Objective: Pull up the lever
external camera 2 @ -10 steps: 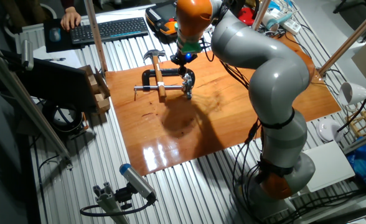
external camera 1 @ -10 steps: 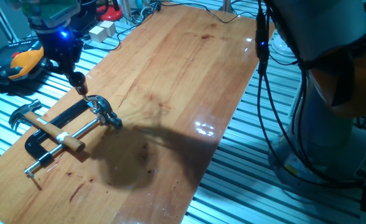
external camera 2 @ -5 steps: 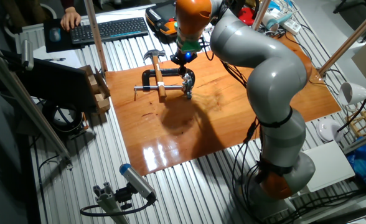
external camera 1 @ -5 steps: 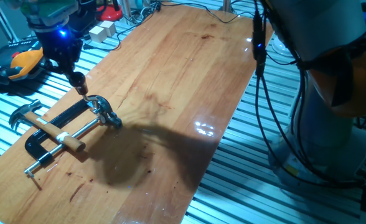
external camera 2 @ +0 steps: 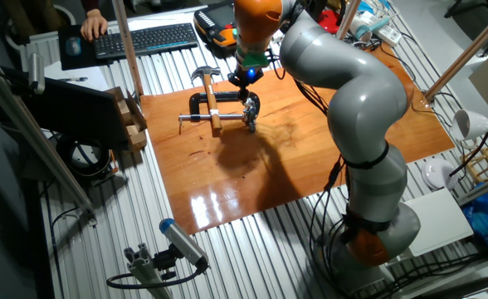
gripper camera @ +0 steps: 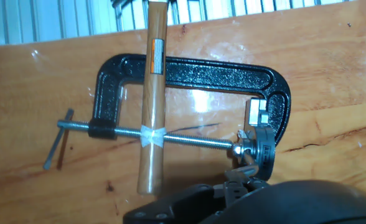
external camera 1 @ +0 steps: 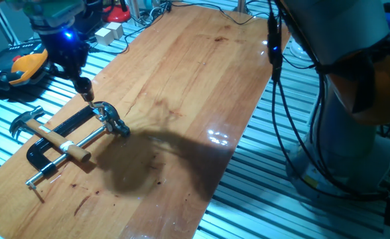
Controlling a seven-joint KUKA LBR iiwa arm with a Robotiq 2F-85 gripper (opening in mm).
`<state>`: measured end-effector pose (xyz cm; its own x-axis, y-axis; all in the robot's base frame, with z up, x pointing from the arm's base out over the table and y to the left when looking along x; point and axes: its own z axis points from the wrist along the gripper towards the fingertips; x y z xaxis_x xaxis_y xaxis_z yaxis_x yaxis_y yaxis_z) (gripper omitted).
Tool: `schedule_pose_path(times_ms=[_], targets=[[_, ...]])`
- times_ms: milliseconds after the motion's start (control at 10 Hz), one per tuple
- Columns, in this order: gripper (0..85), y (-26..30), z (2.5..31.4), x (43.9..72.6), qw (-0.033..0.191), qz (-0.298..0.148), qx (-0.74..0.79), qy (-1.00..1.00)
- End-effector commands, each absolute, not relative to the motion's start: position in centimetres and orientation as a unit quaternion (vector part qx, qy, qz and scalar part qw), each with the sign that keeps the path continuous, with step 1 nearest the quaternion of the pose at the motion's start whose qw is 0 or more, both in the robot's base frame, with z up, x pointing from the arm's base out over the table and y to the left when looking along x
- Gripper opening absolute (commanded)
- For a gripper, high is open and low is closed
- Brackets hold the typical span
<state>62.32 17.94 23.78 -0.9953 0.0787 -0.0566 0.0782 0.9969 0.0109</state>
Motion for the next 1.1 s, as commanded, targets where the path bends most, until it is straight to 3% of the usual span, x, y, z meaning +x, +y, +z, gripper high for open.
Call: schedule_pose_path(times_ms=[0, 1000], targets=[[0.0, 18.0, 23.5, 61.7, 0.030, 0.005, 0.040, 0.999], [0.0, 19.3, 22.1, 58.8, 0.034, 0.013, 0.049, 0.998]])
